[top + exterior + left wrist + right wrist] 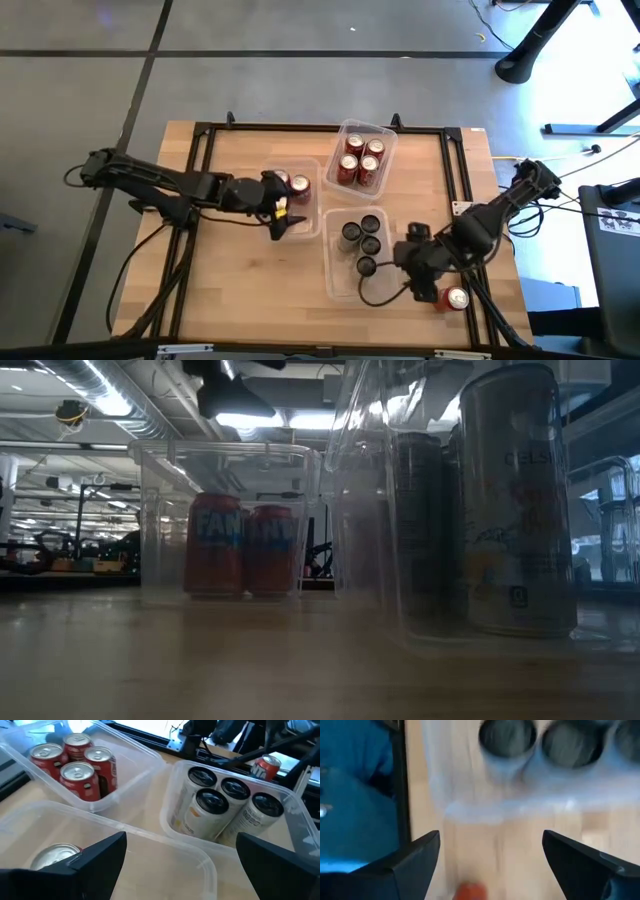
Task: Sort soda cans
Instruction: Put the red soda can into the middle transparent bin
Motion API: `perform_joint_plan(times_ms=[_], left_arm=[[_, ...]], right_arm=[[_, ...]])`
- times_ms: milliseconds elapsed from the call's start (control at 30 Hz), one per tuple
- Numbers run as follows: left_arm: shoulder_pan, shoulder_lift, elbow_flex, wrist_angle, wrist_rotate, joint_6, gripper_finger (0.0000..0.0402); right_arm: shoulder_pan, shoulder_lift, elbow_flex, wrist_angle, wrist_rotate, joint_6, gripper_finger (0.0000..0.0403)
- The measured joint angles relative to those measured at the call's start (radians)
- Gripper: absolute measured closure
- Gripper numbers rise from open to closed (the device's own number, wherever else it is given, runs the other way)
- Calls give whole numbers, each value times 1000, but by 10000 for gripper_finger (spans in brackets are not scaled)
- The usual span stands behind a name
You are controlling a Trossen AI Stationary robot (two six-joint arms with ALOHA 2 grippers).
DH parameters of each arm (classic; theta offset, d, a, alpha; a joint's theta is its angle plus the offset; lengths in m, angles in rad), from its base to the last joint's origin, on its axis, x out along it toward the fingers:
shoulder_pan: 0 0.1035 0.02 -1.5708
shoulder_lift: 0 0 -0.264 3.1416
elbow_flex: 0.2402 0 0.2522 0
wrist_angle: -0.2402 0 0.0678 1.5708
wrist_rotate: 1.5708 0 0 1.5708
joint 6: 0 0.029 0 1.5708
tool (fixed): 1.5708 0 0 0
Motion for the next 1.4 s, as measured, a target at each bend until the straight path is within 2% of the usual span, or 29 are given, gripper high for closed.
perform_joint_plan(times_ms=[233, 333, 533, 767, 900, 1067, 1167, 1267, 1400], left_arm=[[-31, 17, 0, 3, -3, -8, 40], [-36, 19, 0, 0, -2, -8, 40], [-40, 19, 0, 1, -3, -9, 40], [-40, 19, 0, 0, -3, -15, 40], [-42, 19, 0, 0, -3, -25, 40], [-46, 19, 0, 0, -3, -30, 40], [-46, 19, 0, 0, -3, -30, 40], [-46, 18, 0, 0, -3, -35, 40], [-46, 18, 0, -1, -3, -39, 40]], right_arm=[[131, 0, 0, -155, -33, 215, 52], [191, 0, -1, -166, -33, 336, 52], [311, 0, -1, -152, 52, 595, 52], [393, 12, -1, -165, 19, 702, 52], [437, 57, -1, -187, 17, 716, 52], [454, 110, -2, -193, -62, 715, 52], [461, 124, -2, -195, -56, 717, 52], [474, 126, -26, -184, -26, 717, 52], [483, 121, -94, -154, -54, 719, 52]])
